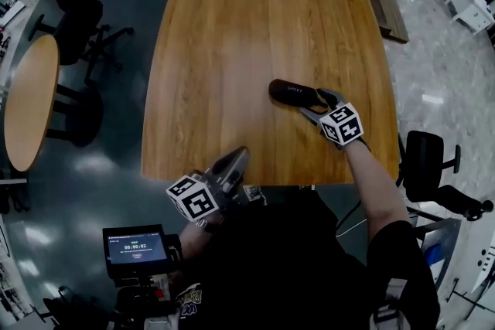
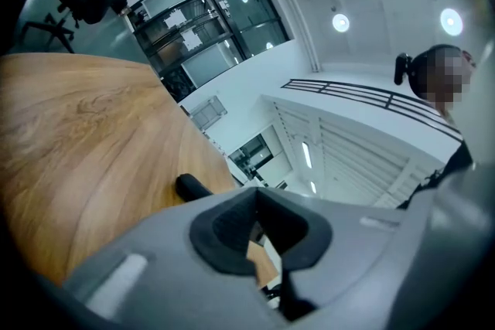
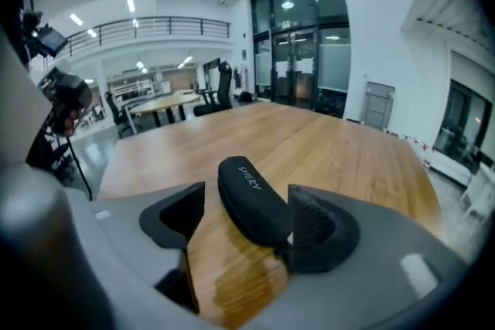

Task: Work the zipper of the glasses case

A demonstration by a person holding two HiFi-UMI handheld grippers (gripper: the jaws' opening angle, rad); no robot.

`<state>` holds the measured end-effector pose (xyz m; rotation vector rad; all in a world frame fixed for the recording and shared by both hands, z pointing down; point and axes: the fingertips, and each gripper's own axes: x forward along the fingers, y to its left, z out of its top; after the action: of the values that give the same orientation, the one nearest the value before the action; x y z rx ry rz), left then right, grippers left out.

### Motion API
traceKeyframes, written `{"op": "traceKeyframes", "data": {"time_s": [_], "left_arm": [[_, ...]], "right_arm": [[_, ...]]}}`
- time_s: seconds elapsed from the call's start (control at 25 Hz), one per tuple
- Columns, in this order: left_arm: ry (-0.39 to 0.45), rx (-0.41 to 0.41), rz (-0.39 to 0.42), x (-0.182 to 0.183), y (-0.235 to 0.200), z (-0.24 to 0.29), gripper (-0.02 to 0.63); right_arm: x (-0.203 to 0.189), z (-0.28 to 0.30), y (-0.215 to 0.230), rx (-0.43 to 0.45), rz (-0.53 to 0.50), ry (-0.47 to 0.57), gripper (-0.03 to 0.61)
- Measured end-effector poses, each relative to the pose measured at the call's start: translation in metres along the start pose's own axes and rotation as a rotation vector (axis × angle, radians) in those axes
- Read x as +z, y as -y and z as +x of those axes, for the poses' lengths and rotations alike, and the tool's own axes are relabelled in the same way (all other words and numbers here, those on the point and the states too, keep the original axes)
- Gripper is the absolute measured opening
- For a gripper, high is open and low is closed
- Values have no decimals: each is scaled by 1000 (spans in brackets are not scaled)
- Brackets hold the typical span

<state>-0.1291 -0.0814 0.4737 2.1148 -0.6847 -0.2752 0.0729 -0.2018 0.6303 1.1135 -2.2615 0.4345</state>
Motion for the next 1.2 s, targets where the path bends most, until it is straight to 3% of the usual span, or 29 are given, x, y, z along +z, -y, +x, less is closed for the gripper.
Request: {"op": "traceKeyframes", "data": {"time_s": [0.16, 0.36, 0.44, 0.52, 0.64, 0.72, 0.84, 0.96, 1.04, 1.2], "left_arm": [[31, 48, -14, 8, -18, -1, 3], [75, 93, -17, 9, -23, 1, 3], [80, 120, -10, 11, -22, 3, 3], [89, 146, -13, 17, -23, 6, 3], [71, 146, -5, 17, -23, 15, 3], [24, 137, 53, 14, -22, 23, 3], [-83, 137, 224, 16, -26, 38, 5], [-240, 139, 420, 21, -27, 60, 129], [-361, 107, 522, 19, -23, 77, 158], [-580, -47, 601, 4, 4, 106, 280]], "right_arm": [[-9, 41, 10, 117, -206, -165, 375], [-36, 71, 6, 278, -282, -320, 407], [-40, 74, 2, 329, -282, -345, 405], [-40, 78, -4, 364, -314, -350, 362], [-31, 74, -12, 372, -447, -305, 337], [-12, 60, -23, 360, -605, -239, 324], [14, 28, -44, 354, -914, -142, 316], [37, -9, -67, 352, -1220, -52, 313], [54, -33, -79, 333, -1385, 5, 310], [83, -76, -104, 295, -1633, 86, 307]]}}
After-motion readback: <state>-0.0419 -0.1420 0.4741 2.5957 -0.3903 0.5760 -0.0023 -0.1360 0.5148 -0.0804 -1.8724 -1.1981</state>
